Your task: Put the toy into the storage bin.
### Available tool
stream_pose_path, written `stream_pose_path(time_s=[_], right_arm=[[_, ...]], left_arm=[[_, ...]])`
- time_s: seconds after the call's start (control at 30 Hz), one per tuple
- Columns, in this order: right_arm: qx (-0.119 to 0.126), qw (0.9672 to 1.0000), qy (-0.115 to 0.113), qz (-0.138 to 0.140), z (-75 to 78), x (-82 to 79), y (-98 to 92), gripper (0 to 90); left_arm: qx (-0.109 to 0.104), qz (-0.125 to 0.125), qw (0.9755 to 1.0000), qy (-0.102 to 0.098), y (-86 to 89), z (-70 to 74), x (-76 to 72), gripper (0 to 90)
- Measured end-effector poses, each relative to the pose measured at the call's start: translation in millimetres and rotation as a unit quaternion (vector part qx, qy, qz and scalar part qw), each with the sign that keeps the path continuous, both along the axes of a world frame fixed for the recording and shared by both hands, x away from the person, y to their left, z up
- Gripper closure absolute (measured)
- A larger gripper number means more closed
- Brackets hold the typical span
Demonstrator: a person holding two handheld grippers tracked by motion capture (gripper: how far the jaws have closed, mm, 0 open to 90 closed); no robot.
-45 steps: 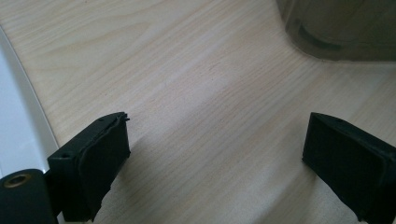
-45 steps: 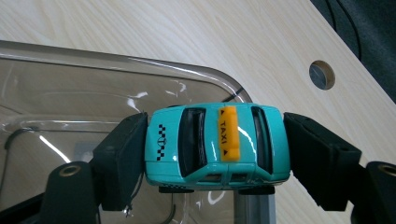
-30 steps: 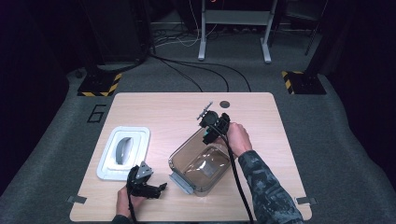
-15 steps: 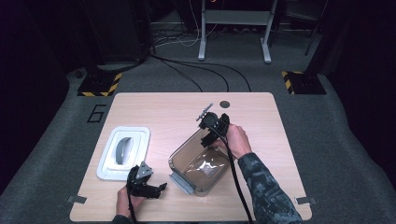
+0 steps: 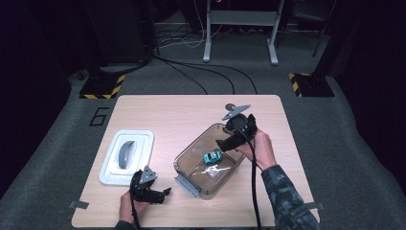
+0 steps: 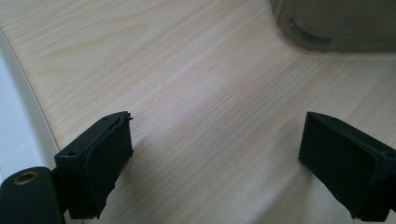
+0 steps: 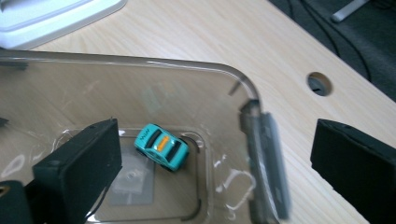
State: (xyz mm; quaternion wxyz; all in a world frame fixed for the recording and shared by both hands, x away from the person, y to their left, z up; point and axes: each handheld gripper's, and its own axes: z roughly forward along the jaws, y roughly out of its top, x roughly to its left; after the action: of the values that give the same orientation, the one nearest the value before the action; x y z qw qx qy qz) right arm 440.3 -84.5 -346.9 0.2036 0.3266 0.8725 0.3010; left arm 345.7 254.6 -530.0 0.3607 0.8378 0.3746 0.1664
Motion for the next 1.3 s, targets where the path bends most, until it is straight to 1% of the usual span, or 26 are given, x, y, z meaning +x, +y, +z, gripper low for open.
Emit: stream_pose_path(time_s=[0.07,0.1,0.13,0.17,0.2,0.27,0.4,0.47,0.5,0.53,0.63,0.67,0.73,0.8,0.87,0.9,0.93,0.97,1.0,1.13,1.23,1.27,1.3], right_arm=[[0.011,0.9999,-0.004,-0.011,3.4,-5.0,-12.9,0.0],[0.016,0.9997,-0.01,-0.015,4.7,-7.8,-21.2,0.0],[0.016,0.9997,-0.01,-0.015,4.7,-7.8,-21.2,0.0],[0.019,0.9996,-0.013,-0.018,5.3,-9.3,-26.2,0.0],[0.024,0.999,-0.017,-0.033,5.7,-14.7,-40.3,0.0],[0.029,0.9984,-0.015,-0.046,4.8,-19.1,-51.5,0.0],[0.046,0.996,-0.017,-0.075,-3.4,-29.3,-77.1,0.0],[0.051,0.9952,-0.019,-0.082,-8.8,-32.9,-87.1,0.0],[0.056,0.9943,-0.016,-0.089,-11.4,-34.9,-90.7,0.0],[0.059,0.9938,-0.01,-0.094,-16.3,-37.1,-97.3,0.0],[0.065,0.992,-0.007,-0.108,-31.7,-42.6,-113.4,0.0],[0.066,0.9911,-0.005,-0.115,-35.7,-44.0,-116.4,0.0],[0.067,0.9895,0.001,-0.128,-48.3,-46.6,-124.6,0.0],[0.065,0.9886,0.004,-0.135,-59.3,-49.6,-130.0,0.0],[0.062,0.9876,0.006,-0.144,-68.2,-51.9,-132.6,0.0],[0.062,0.9872,0.009,-0.147,-74.7,-52.8,-134.5,0.0],[0.058,0.9868,0.015,-0.15,-85.0,-54.1,-137.0,0.0],[0.058,0.9859,0.018,-0.156,-90.3,-54.9,-137.7,0.0],[0.056,0.9862,0.02,-0.155,-97.2,-55.5,-139.5,0.0],[0.053,0.9824,0.037,-0.175,-125.0,-58.3,-143.1,0.0],[0.049,0.9811,0.042,-0.182,-140.7,-61.0,-146.0,0.0],[0.05,0.9812,0.042,-0.181,-145.7,-61.7,-147.0,0.0],[0.051,0.9806,0.046,-0.184,-149.9,-62.9,-147.2,0.0]], left_arm=[[0.001,0.0,1.0,-0.001,0.1,0.0,0.1,9.2],[0.001,0.0,1.0,-0.001,0.0,0.0,0.1,9.2],[0.001,0.0,1.0,-0.001,0.0,0.0,0.1,9.2],[0.001,0.0,1.0,-0.001,0.1,0.0,0.2,9.2],[0.0,0.0,1.0,-0.001,0.1,0.0,0.2,9.2],[0.0,0.0,1.0,-0.001,0.0,0.0,0.1,9.2],[0.0,0.0,1.0,-0.001,0.0,0.0,0.1,9.2],[0.0,0.0,1.0,0.0,0.1,0.1,0.2,9.2],[0.0,0.0,1.0,0.0,0.1,0.1,0.2,9.2],[0.001,-0.002,1.0,0.002,0.3,0.4,0.2,9.2],[-0.001,0.0,1.0,0.001,0.0,0.2,0.1,9.2],[-0.001,0.0,1.0,0.001,0.0,0.2,0.2,9.2],[0.001,-0.002,1.0,0.002,0.3,0.4,0.4,9.2],[0.001,-0.002,1.0,0.002,0.3,0.4,0.4,9.2],[0.001,-0.002,1.0,0.002,0.3,0.4,0.4,9.2],[0.0,0.0,1.0,0.0,0.2,0.1,0.3,9.2],[0.001,-0.002,1.0,0.001,0.3,0.3,0.4,9.2],[0.001,-0.002,1.0,0.002,0.4,0.4,0.4,9.2],[0.001,-0.002,1.0,0.002,0.4,0.4,0.4,9.2],[0.0,0.0,1.0,0.0,0.2,0.1,0.4,9.2],[0.001,-0.002,1.0,0.002,0.3,0.5,0.4,9.2],[0.001,-0.002,1.0,0.002,0.4,0.5,0.4,9.2],[-0.001,0.0,1.0,0.001,0.0,0.2,0.1,9.3]])
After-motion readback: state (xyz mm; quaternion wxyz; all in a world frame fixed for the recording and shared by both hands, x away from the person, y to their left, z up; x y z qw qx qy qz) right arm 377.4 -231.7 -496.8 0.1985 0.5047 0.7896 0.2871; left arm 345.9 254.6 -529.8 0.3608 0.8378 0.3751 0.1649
